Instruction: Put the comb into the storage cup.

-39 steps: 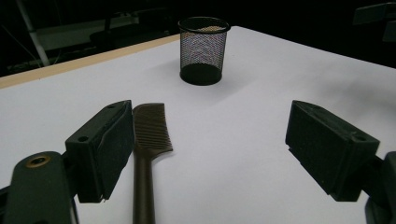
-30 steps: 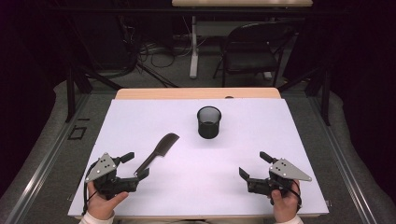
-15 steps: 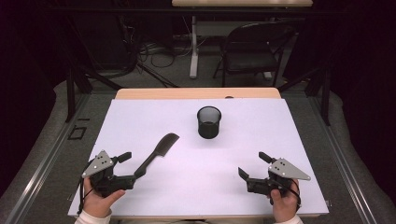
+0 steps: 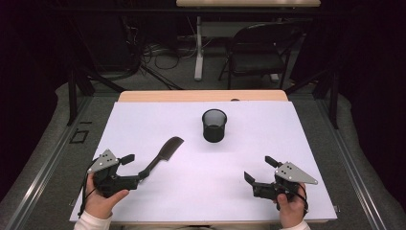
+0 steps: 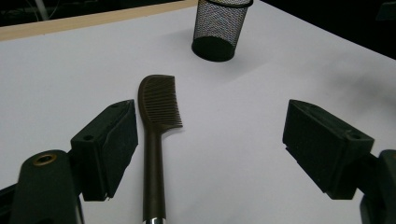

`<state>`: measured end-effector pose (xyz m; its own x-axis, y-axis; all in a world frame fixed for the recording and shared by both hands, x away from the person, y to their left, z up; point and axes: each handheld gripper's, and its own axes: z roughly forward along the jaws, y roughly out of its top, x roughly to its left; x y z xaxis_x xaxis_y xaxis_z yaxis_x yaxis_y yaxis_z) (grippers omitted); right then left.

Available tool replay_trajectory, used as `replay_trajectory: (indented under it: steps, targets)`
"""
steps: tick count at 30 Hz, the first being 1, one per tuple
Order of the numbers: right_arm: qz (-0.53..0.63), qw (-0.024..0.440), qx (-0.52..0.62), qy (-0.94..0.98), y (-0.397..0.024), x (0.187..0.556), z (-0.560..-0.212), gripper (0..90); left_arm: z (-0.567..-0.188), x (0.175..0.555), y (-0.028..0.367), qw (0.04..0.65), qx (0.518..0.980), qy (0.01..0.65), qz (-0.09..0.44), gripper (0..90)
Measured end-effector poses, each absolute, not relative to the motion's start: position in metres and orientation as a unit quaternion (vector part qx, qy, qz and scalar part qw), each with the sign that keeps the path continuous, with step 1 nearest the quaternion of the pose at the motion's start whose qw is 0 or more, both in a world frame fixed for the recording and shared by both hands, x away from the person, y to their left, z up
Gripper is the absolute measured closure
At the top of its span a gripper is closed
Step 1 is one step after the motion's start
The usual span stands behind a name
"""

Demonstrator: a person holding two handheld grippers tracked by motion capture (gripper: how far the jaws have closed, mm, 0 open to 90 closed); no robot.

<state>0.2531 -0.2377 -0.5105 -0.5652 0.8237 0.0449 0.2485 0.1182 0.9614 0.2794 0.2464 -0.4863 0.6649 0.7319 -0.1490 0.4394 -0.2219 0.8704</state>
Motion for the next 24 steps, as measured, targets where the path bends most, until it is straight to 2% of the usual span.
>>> replay_trajectory:
  steps: [24]
  targets:
    - [0.543, 0.258, 0.384, 0.701, -0.236, 0.255, -0.512, 8.0, -0.462, 0.306, 0.236, 0.456, 0.791, 0.383, 0.14, 22.9]
